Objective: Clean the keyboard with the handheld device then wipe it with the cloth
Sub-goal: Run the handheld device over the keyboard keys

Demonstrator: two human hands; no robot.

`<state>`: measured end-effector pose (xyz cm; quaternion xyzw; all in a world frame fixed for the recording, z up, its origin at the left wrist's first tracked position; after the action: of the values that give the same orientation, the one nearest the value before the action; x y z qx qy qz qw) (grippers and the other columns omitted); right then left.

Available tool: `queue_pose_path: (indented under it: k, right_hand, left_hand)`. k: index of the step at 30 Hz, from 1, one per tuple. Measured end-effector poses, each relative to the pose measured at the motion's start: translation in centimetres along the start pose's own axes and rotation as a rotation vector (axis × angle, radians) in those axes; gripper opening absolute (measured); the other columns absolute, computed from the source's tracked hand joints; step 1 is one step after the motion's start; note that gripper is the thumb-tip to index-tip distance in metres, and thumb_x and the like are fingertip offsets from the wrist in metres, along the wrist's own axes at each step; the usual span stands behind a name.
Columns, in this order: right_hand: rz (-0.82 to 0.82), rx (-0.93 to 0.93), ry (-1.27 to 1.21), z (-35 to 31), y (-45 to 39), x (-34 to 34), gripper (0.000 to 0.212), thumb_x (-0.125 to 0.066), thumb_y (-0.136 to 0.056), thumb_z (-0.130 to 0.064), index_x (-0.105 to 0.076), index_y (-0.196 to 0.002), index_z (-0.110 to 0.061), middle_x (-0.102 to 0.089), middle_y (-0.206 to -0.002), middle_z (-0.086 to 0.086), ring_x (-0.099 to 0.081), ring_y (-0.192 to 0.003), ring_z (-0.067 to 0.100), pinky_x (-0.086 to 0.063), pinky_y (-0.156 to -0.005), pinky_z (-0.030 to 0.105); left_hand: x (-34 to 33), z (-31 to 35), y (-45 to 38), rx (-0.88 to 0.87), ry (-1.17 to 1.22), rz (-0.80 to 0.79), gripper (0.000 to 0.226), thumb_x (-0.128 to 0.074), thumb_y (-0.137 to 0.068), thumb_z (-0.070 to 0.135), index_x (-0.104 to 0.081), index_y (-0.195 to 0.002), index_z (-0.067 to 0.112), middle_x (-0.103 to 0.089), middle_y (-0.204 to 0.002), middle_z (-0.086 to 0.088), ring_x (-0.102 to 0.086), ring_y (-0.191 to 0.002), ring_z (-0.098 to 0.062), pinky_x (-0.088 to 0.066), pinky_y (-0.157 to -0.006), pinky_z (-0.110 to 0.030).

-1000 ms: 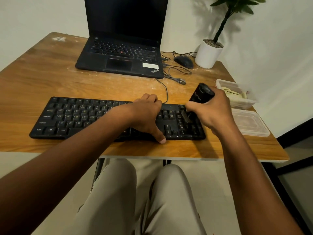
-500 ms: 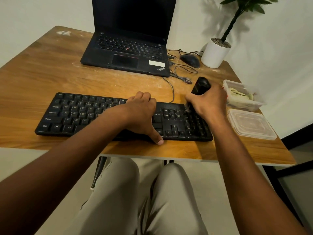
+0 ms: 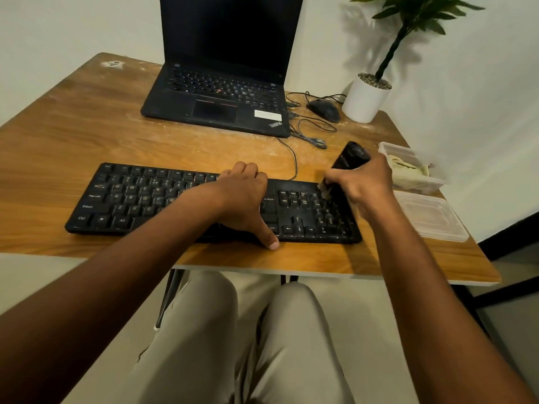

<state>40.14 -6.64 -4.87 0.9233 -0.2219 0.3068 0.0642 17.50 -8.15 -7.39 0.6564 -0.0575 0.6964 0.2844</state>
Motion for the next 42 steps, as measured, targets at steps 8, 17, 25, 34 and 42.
queue_pose_path:
  k: [8, 17, 25, 34, 42]
  right_hand:
    - [0.060, 0.018, -0.131, -1.0, -0.5, 0.3, 0.043, -0.083, -0.046, -0.028, -0.070, -0.086, -0.020, -0.073, -0.085, -0.003, -0.070, -0.082, 0.018, -0.060, -0.068, 0.035]
    - [0.155, -0.004, 0.079, 2.3, -1.3, 3.3, 0.046, -0.086, -0.054, -0.040, -0.070, -0.095, -0.024, -0.073, -0.094, -0.005, -0.070, -0.089, 0.018, -0.062, -0.078, 0.042]
    - [0.035, 0.214, -0.013, -1.0, 1.9, -0.1, 0.026, -0.083, -0.063, -0.027, -0.066, -0.081, -0.022, -0.070, -0.081, -0.007, -0.066, -0.076, 0.010, -0.051, -0.062, 0.026]
    - [-0.172, 0.113, 0.086, 1.6, 8.5, 3.8, 0.027, -0.085, -0.066, -0.022, -0.068, -0.086, -0.024, -0.071, -0.084, -0.008, -0.066, -0.082, 0.010, -0.058, -0.073, 0.035]
    - [0.043, 0.203, -0.046, -1.3, 4.8, 1.7, 0.025, -0.082, -0.065, -0.024, -0.066, -0.084, -0.019, -0.070, -0.080, -0.005, -0.064, -0.073, 0.010, -0.049, -0.058, 0.025]
  left_hand:
    - [0.2, 0.1, 0.1, 0.018, -0.012, -0.007, 0.131, -0.076, -0.054, 0.085, -0.028, -0.154, 0.014, -0.029, -0.153, -0.007, -0.025, -0.143, -0.028, -0.032, -0.119, -0.048]
    - [0.2, 0.2, 0.0, 0.023, -0.017, -0.015, 0.132, -0.075, -0.053, 0.084, -0.027, -0.154, 0.015, -0.029, -0.152, -0.006, -0.024, -0.142, -0.027, -0.032, -0.118, -0.047]
    - [0.3, 0.2, 0.1, 0.046, -0.015, -0.027, 0.135, -0.076, -0.052, 0.085, -0.024, -0.156, 0.015, -0.028, -0.154, -0.006, -0.023, -0.144, -0.028, -0.031, -0.120, -0.047]
    - [0.2, 0.2, 0.0, 0.038, -0.017, -0.022, 0.132, -0.076, -0.052, 0.085, -0.027, -0.154, 0.016, -0.029, -0.153, -0.006, -0.025, -0.142, -0.027, -0.031, -0.118, -0.046]
    - [0.4, 0.4, 0.4, 0.058, -0.009, -0.034, 0.133, -0.078, -0.054, 0.082, -0.024, -0.156, 0.016, -0.027, -0.154, -0.005, -0.024, -0.143, -0.027, -0.031, -0.119, -0.046]
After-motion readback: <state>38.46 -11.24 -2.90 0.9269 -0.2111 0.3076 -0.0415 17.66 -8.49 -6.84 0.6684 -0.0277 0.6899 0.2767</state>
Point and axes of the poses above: each hand's wrist, its own y-axis away from the middle knuckle, its own x-axis out of the back of the hand, z = x × y, the point moved 4 cm from there along -y, towards the middle knuckle
